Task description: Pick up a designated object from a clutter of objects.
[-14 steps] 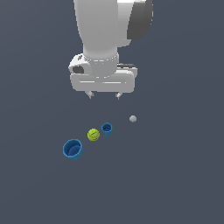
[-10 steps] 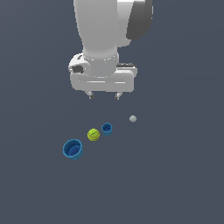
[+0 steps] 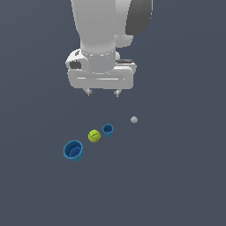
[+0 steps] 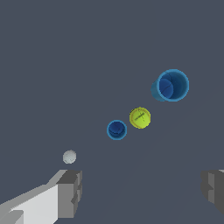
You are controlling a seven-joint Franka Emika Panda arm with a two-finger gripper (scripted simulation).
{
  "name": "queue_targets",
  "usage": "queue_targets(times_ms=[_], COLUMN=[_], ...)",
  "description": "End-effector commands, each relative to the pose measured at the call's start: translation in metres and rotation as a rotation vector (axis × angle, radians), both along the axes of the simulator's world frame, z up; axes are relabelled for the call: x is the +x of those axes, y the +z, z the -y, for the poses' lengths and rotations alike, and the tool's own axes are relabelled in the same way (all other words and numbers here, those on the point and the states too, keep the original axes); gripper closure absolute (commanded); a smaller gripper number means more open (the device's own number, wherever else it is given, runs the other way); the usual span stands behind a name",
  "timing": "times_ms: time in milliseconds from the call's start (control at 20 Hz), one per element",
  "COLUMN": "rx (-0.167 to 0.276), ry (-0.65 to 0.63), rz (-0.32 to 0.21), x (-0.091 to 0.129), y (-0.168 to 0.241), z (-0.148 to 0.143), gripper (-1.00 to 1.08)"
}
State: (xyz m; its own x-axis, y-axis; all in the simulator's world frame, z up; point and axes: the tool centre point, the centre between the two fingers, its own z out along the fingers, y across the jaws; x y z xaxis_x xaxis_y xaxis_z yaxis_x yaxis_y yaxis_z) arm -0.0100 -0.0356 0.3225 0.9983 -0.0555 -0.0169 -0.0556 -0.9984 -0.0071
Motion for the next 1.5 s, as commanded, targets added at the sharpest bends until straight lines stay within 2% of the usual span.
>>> queue_targets(times_ms=[0, 400, 850, 1150, 1450], rx=[0.001, 0.008, 0.010, 0.001, -0.009], ry=[-0.010, -0.124, -0.387, -0.560, -0.668], rz=[-0.001, 0.001, 0.004, 0.007, 0.011], x=[0.001, 0.012, 0.026, 0.026, 0.022], y=[-0.004, -0.041, -0.127, -0.183, -0.217], z=[0.001, 0.010, 0.034, 0.051, 0.062], gripper=[-0.92, -0.92, -0.92, -0.92, -0.92])
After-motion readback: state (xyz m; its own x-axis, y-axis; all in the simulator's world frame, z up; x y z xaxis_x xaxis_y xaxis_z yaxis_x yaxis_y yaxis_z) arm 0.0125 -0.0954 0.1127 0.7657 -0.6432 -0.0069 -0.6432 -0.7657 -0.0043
